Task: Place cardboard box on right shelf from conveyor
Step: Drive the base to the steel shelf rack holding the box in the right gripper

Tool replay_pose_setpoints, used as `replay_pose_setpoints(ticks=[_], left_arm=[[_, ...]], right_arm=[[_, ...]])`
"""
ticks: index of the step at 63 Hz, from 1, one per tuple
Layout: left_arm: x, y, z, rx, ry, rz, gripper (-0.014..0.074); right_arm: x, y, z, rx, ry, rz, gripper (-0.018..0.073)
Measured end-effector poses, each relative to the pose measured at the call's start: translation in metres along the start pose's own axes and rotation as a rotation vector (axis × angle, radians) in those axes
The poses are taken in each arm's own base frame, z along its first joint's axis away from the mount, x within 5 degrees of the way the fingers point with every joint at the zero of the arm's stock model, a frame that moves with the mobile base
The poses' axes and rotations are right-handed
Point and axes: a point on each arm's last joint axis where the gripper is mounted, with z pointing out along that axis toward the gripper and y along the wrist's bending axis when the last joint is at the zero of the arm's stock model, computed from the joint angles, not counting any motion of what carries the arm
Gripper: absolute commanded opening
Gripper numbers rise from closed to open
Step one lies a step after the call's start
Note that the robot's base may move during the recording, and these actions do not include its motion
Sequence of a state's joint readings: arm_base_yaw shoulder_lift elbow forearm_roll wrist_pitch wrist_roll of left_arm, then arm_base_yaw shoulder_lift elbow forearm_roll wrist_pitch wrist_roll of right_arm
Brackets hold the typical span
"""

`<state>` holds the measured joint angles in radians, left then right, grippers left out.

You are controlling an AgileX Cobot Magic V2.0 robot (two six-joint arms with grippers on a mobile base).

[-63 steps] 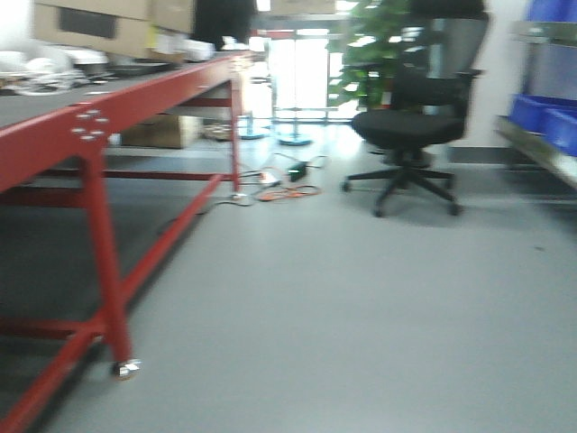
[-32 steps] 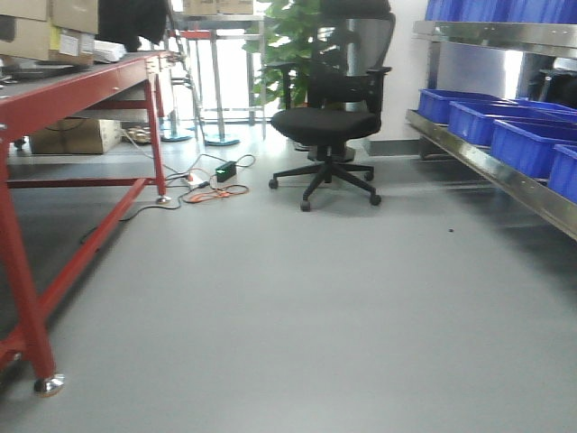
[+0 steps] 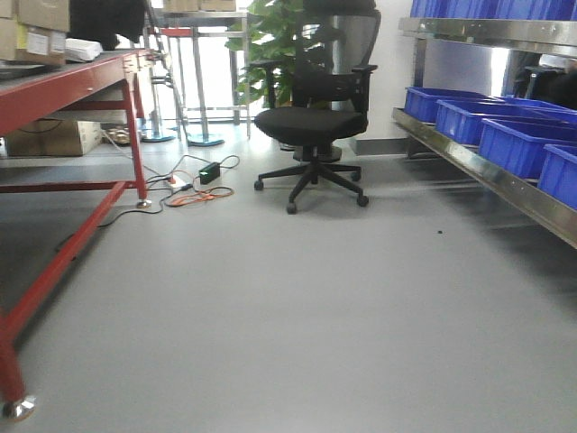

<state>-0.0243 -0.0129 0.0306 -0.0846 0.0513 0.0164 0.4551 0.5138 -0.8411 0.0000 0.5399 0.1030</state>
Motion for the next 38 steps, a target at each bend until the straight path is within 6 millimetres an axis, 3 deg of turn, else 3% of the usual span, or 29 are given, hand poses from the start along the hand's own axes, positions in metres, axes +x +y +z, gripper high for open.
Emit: replay_pose_setpoints(ticks=[38], left_arm=[[0.0, 0.0, 0.0, 0.0, 0.0, 0.0, -0.0119]], right_arm=[[0.0, 0.0, 0.0, 0.0, 0.0, 0.0, 0.0214]])
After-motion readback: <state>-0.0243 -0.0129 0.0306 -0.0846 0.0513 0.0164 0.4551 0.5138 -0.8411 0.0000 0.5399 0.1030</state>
